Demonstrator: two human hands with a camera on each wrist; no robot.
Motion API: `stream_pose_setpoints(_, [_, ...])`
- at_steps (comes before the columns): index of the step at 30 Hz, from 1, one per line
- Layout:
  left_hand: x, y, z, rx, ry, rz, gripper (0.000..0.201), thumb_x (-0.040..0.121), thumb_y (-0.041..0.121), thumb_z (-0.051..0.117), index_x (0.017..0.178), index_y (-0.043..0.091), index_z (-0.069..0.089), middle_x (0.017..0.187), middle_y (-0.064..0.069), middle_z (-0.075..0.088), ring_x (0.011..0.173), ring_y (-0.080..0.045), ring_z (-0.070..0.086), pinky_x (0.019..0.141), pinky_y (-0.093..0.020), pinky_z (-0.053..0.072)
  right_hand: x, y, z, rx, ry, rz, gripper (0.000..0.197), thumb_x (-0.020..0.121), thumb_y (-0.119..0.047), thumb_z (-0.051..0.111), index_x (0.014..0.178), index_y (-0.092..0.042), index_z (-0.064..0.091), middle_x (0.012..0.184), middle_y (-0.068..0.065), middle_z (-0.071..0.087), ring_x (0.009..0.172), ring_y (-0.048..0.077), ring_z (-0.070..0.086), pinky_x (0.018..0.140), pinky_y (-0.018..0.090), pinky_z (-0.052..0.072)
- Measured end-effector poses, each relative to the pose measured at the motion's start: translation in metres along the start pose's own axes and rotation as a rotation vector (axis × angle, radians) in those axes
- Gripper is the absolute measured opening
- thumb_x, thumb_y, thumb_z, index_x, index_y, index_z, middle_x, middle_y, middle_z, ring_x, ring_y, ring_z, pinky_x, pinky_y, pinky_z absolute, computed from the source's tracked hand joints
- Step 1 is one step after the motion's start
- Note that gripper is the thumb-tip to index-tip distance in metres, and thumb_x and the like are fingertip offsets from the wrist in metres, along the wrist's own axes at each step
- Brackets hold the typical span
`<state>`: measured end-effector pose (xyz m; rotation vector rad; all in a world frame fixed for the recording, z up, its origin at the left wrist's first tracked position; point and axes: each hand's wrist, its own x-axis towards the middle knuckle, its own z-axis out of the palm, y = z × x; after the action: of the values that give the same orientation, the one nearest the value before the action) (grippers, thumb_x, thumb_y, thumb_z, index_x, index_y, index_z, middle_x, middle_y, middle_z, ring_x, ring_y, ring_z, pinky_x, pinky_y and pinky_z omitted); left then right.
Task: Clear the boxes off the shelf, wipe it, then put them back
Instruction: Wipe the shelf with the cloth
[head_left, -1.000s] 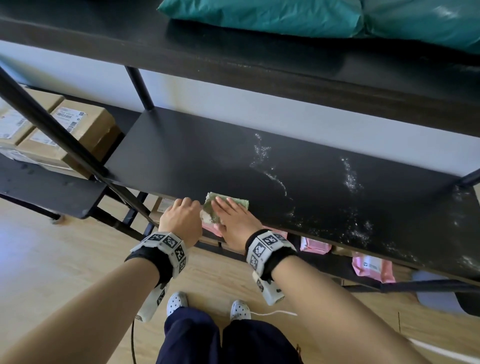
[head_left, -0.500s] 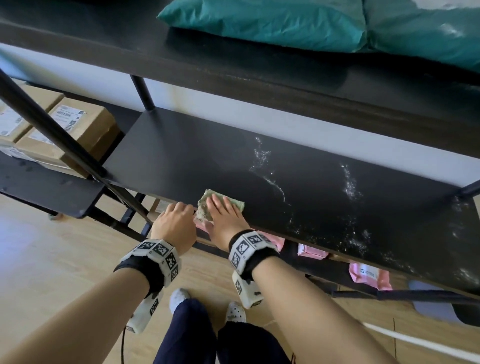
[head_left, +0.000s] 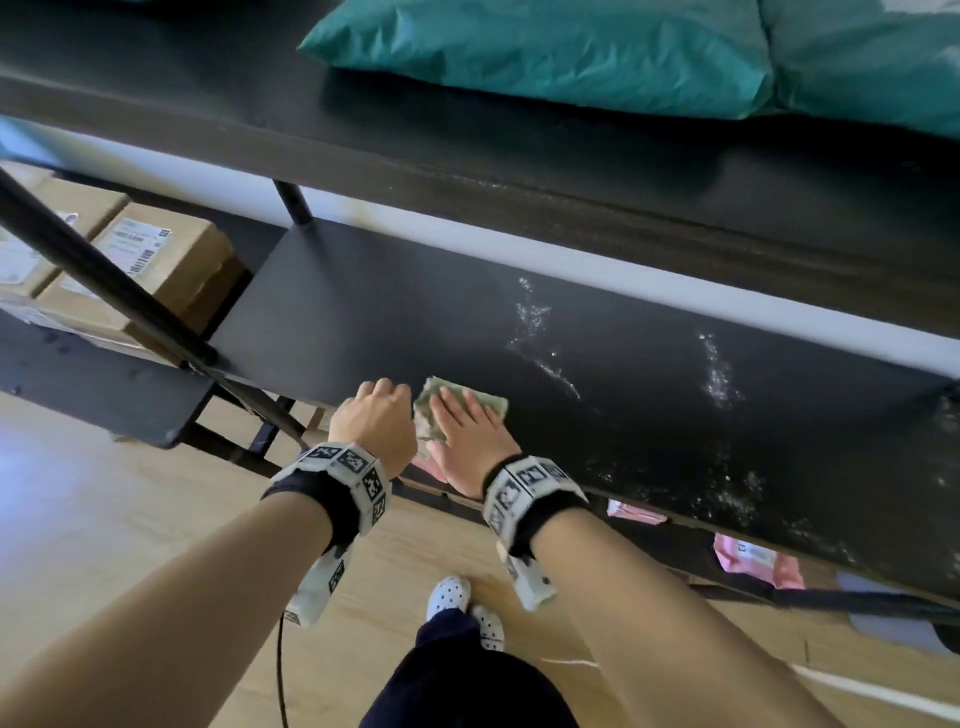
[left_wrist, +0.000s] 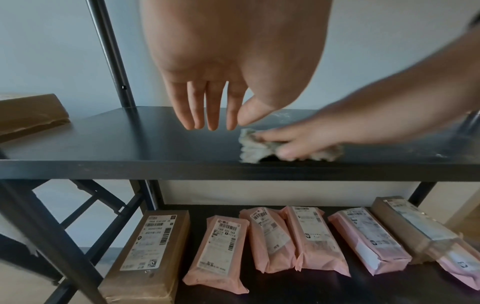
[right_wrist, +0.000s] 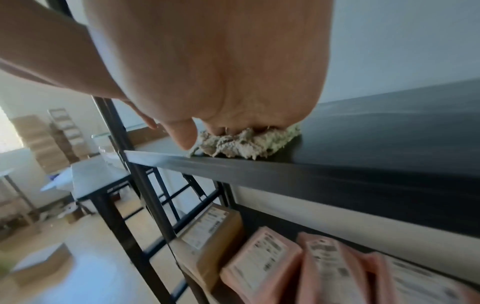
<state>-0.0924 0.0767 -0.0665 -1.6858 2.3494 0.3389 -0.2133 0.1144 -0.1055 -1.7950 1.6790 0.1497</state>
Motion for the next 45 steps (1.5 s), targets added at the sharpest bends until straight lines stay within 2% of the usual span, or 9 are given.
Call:
stream_pose_setpoints(5, [0.015,-0.023,-0.010,0.026,0.029,-0.019,0.028,0.090,0.019,0.047,0.118,0.016,0.052,0.121,-0.002,0.051,0.118,-0.022,0.046,0.090,-0.033,0.044,0.057,0.010,-0.034,-0.011,0.036,-0.043,0.057,0.101,-0.032,0.027,0.152,-0.020,0.003,0.161,-0.005,-0.005,0.148,0.019,-0.004,0.119,0.036,0.000])
stream_pose_setpoints(12, [0.037,-0.054,-0.022,-0.101,0.061,0.052,0.028,0.094,0.021,0.041,0.119,0.017,0.055,0.121,-0.002,0.054,0.112,-0.023,0.051,0.087,-0.042,0.051,0.060,0.051,-0.067,0.050,0.051,0.210,0.059,0.101,-0.034,0.024,0.152,-0.021,-0.001,0.160,-0.004,-0.009,0.148,0.021,-0.007,0.120,0.037,-0.002])
stream_pose_setpoints(18, [0.052,-0.063,-0.015,-0.122,0.045,0.026,0.035,0.093,0.016,0.041,0.127,0.020,0.050,0.127,-0.002,0.052,0.119,-0.022,0.047,0.089,-0.036,0.045,0.089,-0.030,-0.040,-0.143,-0.075,-0.047,0.058,0.102,-0.029,0.021,0.151,-0.019,-0.006,0.160,-0.004,-0.014,0.147,0.022,-0.012,0.119,0.039,-0.001])
stream_pose_setpoints(21, [0.059,-0.067,-0.008,-0.120,0.045,0.040,0.034,0.093,0.018,0.041,0.125,0.019,0.051,0.124,-0.003,0.054,0.116,-0.024,0.049,0.089,-0.037,0.046,0.114,-0.028,-0.053,-0.128,-0.099,-0.079,0.057,0.102,-0.030,0.024,0.152,-0.021,-0.001,0.160,-0.005,-0.009,0.148,0.020,-0.009,0.120,0.036,-0.001])
stream_pose_setpoints(28, [0.071,-0.081,-0.015,-0.105,0.040,0.058,0.030,0.094,0.024,0.038,0.117,0.016,0.055,0.119,-0.005,0.054,0.114,-0.026,0.049,0.084,-0.041,0.048,0.109,0.054,-0.101,-0.059,0.052,0.313,0.064,0.100,-0.036,0.028,0.151,-0.015,-0.004,0.160,-0.001,-0.010,0.148,0.021,-0.006,0.119,0.037,-0.001])
stream_pose_setpoints(33, [0.080,-0.083,-0.028,-0.078,0.018,0.032,0.031,0.095,0.024,0.037,0.119,0.016,0.054,0.120,-0.006,0.053,0.116,-0.026,0.048,0.086,-0.042,0.048,0.140,-0.002,-0.073,-0.068,-0.022,0.056,0.063,0.099,-0.035,0.029,0.152,-0.017,-0.002,0.161,-0.002,-0.008,0.148,0.024,-0.007,0.120,0.044,0.002])
stream_pose_setpoints(36, [0.082,-0.078,-0.030,-0.059,0.015,0.056,0.031,0.096,0.023,0.036,0.120,0.016,0.053,0.122,-0.005,0.053,0.118,-0.026,0.047,0.087,-0.041,0.046,0.169,-0.014,-0.086,-0.036,-0.020,0.048,0.059,0.101,-0.033,0.027,0.152,-0.017,0.002,0.161,-0.002,-0.005,0.148,0.023,-0.005,0.121,0.040,-0.001])
stream_pose_setpoints(40, [0.082,-0.071,-0.032,-0.072,0.049,0.106,0.031,0.096,0.024,0.036,0.120,0.016,0.054,0.123,-0.004,0.053,0.116,-0.024,0.048,0.087,-0.042,0.048,0.157,0.032,-0.130,-0.081,0.065,0.061,0.055,0.101,-0.029,0.030,0.151,-0.011,0.013,0.160,0.008,0.007,0.148,0.024,0.007,0.119,0.032,0.004])
stream_pose_setpoints(45, [0.085,-0.059,-0.031,-0.101,0.030,0.108,0.031,0.095,0.022,0.037,0.120,0.014,0.054,0.124,-0.005,0.053,0.116,-0.024,0.048,0.085,-0.043,0.049,0.111,0.095,-0.148,-0.066,0.101,0.287,0.057,0.100,-0.031,0.029,0.151,-0.012,0.011,0.160,0.009,0.008,0.148,0.023,0.007,0.120,0.032,0.005])
